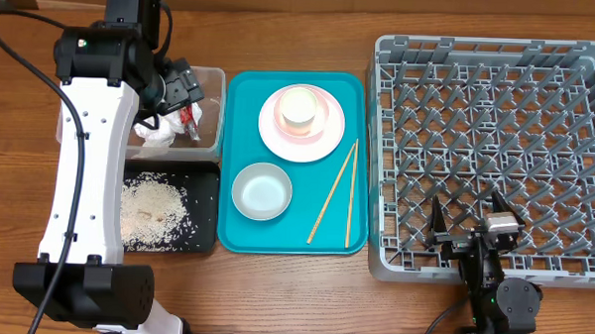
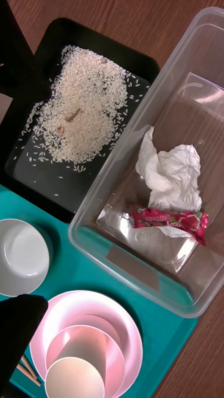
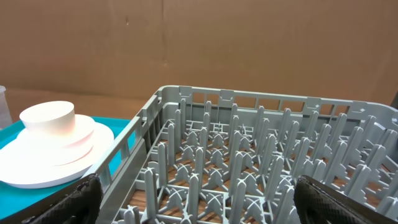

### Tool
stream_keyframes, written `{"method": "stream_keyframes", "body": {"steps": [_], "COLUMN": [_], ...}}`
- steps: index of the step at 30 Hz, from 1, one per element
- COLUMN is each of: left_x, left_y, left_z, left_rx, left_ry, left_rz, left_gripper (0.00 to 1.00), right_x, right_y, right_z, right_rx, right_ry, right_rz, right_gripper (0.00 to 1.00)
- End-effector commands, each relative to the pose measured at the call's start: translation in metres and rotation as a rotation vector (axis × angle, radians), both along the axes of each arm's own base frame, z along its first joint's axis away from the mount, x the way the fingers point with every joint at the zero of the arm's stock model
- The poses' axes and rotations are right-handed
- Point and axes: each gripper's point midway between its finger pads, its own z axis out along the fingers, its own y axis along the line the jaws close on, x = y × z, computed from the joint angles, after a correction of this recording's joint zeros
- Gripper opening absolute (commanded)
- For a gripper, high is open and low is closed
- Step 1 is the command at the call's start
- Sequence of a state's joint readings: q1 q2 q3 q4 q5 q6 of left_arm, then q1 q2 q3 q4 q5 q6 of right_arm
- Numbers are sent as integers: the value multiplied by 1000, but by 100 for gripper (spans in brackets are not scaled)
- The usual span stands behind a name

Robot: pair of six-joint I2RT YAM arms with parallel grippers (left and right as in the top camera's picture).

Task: Sort waste into correct bins and load items into the dishwasher
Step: 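Raise the left arm back above the clear bin, then reach the right gripper over the teal tray to the chopsticks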

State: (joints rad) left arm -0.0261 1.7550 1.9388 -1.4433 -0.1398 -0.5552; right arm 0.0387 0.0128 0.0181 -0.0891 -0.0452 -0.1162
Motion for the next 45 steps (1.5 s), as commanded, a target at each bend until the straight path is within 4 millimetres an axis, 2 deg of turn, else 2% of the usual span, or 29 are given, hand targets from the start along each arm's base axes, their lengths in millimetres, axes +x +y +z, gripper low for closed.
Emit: {"method": "stream_keyframes", "body": {"steps": [1,32,35,38,41,45], "left_x": [1,1,1,1,1,1], "left_y": [2,2,2,2,2,2], "left_z": [3,3,3,3,3,3], "left_rx": [13,12,12,12,12,12], "left_ry": [-10,-13,-13,-13,-13,-13], "left_rz": [2,2,2,2,2,2], "left_gripper": [100,100,100,100,100,100], "right_x": [0,0,0,-6,-21,-34], "right_y": [-1,-1,1,31,66,86], "right_z": [-1,-1,4,9,10,13], "right_rx": [-3,-26,-12,78,141,136], "right_ry": [-8,-10,-31,-34,-10,-13], "right_rz": [-2,-2,8,184,406,544], "right_gripper": [100,100,100,100,100,100]}}
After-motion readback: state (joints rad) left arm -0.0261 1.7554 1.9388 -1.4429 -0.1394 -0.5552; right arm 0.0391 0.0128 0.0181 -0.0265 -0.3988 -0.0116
